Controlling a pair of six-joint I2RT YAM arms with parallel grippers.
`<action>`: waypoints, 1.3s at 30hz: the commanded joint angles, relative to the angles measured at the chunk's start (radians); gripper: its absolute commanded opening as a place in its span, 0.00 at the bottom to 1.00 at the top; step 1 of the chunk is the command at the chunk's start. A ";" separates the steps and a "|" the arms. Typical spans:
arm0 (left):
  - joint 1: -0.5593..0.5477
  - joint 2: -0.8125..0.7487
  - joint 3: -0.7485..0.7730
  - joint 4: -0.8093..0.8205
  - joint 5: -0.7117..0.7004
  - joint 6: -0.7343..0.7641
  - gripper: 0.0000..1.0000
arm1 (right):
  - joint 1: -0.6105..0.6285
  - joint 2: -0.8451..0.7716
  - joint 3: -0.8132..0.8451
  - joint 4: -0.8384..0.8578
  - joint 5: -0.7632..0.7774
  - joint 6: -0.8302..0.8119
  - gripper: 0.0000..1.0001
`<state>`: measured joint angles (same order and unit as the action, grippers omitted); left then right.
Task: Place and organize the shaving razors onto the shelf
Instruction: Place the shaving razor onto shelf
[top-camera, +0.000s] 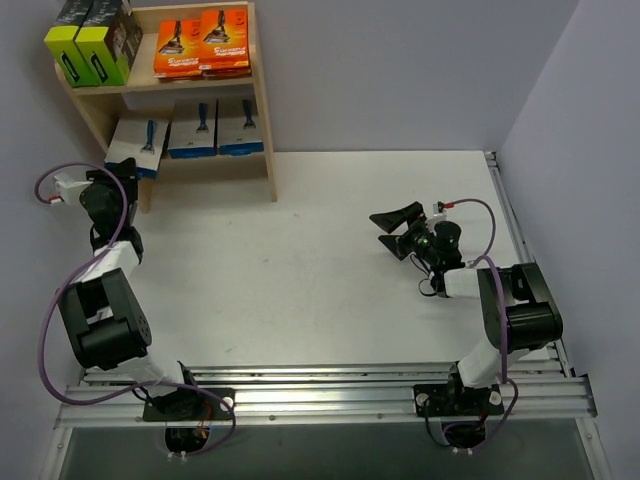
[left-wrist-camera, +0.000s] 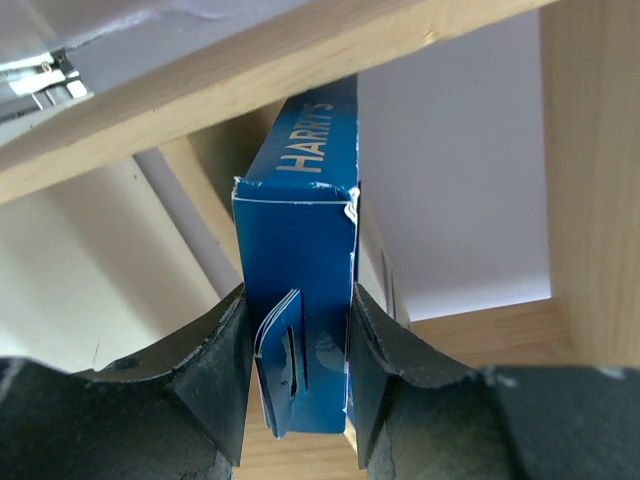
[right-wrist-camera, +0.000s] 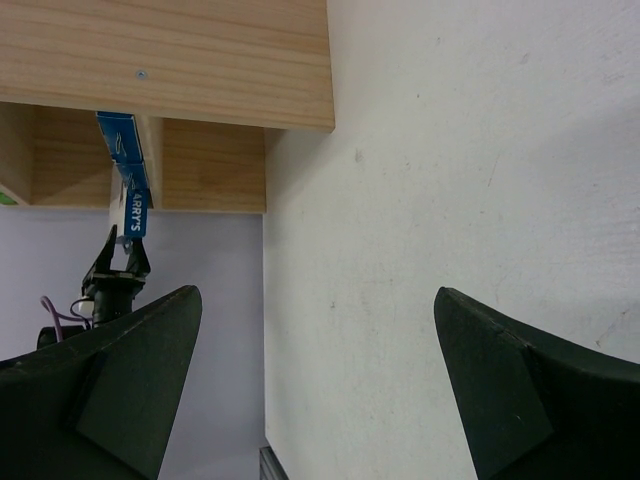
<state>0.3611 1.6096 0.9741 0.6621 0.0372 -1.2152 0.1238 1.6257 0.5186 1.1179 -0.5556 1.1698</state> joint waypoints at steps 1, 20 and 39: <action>-0.011 0.033 0.032 -0.035 0.015 0.062 0.02 | -0.007 -0.049 0.037 0.016 -0.024 -0.025 0.96; -0.056 0.176 0.193 -0.068 0.058 0.062 0.02 | -0.029 -0.035 0.057 0.008 -0.036 -0.030 0.96; -0.076 0.265 0.261 -0.053 0.084 0.048 0.02 | -0.039 -0.013 0.064 0.016 -0.038 -0.027 0.96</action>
<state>0.3084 1.8355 1.2152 0.6491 0.0647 -1.2026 0.0967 1.6230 0.5446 1.0954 -0.5732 1.1568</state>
